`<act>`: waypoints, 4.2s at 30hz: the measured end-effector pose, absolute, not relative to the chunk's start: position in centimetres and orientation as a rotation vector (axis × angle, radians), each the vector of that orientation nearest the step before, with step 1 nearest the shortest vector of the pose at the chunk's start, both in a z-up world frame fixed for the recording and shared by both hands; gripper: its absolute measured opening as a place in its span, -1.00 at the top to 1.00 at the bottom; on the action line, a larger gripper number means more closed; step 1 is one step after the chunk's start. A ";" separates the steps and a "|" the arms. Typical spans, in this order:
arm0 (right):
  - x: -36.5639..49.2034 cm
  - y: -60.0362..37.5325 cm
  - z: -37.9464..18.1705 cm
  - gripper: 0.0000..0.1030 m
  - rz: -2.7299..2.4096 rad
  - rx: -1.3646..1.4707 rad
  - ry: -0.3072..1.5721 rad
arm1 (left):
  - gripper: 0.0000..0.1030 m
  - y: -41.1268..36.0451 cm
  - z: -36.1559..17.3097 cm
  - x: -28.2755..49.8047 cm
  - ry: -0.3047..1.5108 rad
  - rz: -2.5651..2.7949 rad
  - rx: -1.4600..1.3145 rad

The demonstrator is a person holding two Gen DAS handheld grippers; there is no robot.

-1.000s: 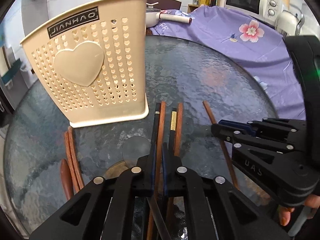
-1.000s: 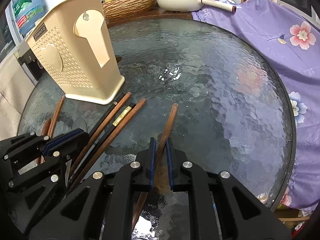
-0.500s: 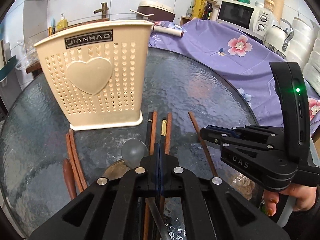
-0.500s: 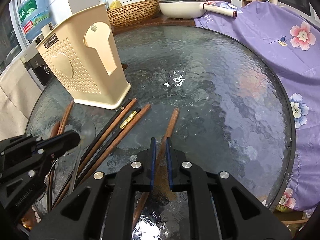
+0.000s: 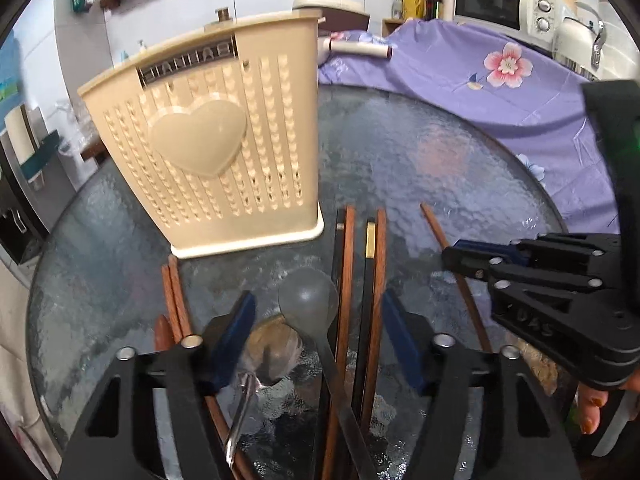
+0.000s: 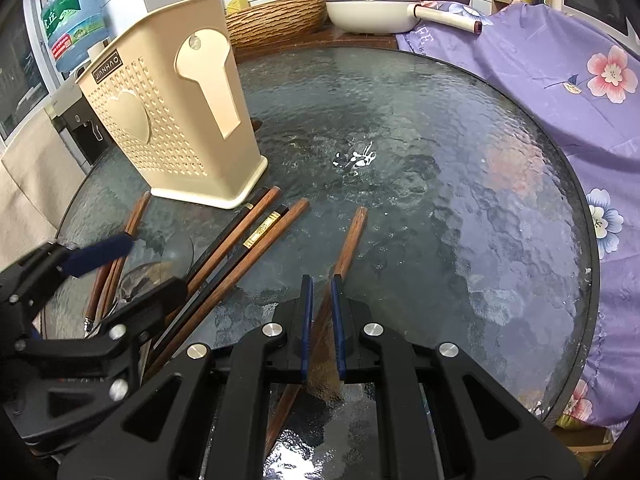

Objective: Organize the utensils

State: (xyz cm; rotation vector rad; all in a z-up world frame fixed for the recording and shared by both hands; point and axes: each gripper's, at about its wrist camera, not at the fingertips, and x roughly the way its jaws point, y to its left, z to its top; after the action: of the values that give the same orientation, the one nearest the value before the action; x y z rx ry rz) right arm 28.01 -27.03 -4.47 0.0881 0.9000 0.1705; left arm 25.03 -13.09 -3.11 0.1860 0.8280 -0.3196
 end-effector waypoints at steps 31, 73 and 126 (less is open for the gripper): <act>28.4 -27.0 -4.3 0.92 0.172 0.103 0.892 | 0.84 -12.9 -3.4 26.6 0.866 -0.355 0.122; 31.9 -25.1 -4.7 0.79 0.099 -0.023 0.957 | 0.57 -13.0 -4.4 28.2 0.896 -0.338 0.142; 31.3 -25.1 -4.5 0.83 0.143 0.054 0.953 | 0.95 -11.0 -2.9 27.6 0.863 -0.362 0.010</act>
State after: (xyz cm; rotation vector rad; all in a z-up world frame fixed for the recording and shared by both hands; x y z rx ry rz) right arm 31.29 -25.14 -4.52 0.0544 0.9528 0.1431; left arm 27.59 -11.00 -2.88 0.0103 0.8629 -0.3618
